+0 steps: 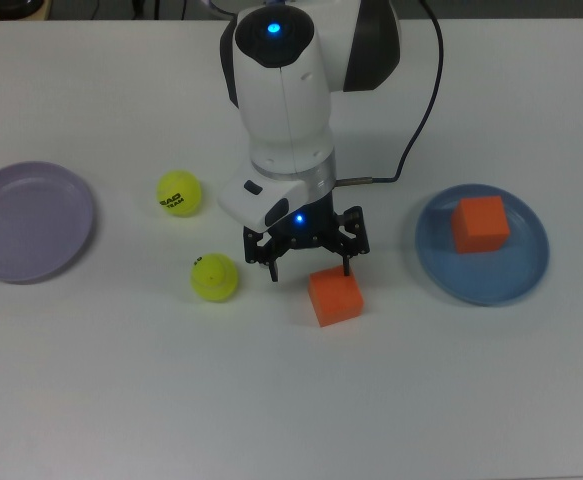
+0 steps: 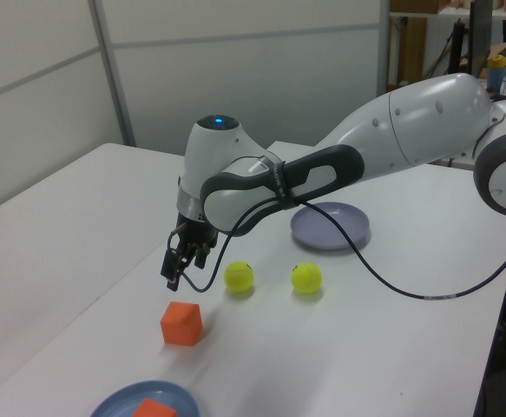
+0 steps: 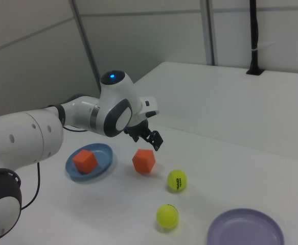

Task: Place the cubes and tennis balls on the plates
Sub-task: 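Release the cube and move the gripper above the second orange cube, then lower the gripper and grasp the second orange cube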

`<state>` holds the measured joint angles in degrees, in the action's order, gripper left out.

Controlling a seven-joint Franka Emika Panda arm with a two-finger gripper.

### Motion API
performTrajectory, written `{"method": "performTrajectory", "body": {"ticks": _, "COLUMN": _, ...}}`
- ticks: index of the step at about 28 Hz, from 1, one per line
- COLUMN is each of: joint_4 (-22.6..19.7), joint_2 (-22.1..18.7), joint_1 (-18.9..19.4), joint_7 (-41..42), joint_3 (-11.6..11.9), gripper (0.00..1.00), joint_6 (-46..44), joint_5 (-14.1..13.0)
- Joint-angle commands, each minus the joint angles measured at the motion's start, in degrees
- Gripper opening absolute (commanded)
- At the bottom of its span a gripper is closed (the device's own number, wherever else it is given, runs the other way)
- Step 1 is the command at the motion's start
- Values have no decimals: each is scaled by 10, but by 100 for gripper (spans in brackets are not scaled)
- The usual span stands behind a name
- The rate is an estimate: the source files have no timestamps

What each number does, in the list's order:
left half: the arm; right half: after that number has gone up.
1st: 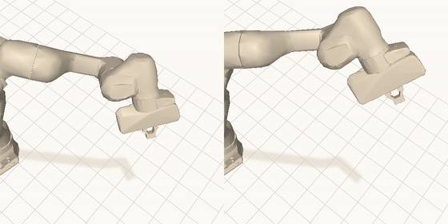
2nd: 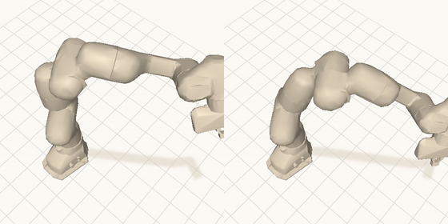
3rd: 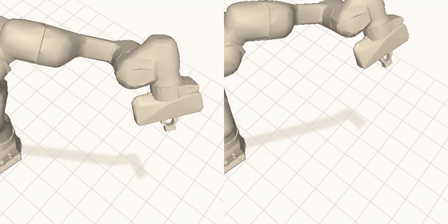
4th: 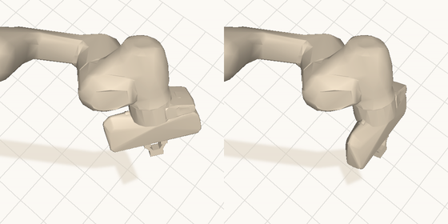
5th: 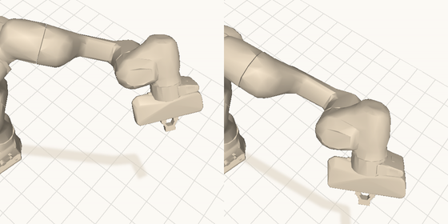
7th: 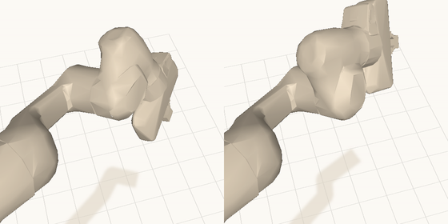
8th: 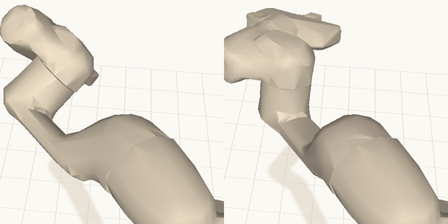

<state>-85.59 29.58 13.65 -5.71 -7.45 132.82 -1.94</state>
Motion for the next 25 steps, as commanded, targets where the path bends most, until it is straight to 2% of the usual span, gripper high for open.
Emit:
{"method": "performTrajectory", "body": {"ticks": 1, "joint_4": -1, "joint_2": -3, "joint_1": 9, "joint_7": 18, "joint_3": 8, "gripper": 100, "joint_6": -19, "joint_5": -17}}
{"method": "performTrajectory", "body": {"ticks": 8, "joint_4": -4, "joint_2": 3, "joint_1": 14, "joint_7": 28, "joint_3": 3, "gripper": 100, "joint_6": -19, "joint_5": -28}}
{"method": "performTrajectory", "body": {"ticks": 25, "joint_4": -5, "joint_2": 41, "joint_1": 24, "joint_7": 32, "joint_3": 2, "gripper": 100, "joint_6": -17, "joint_5": -24}}
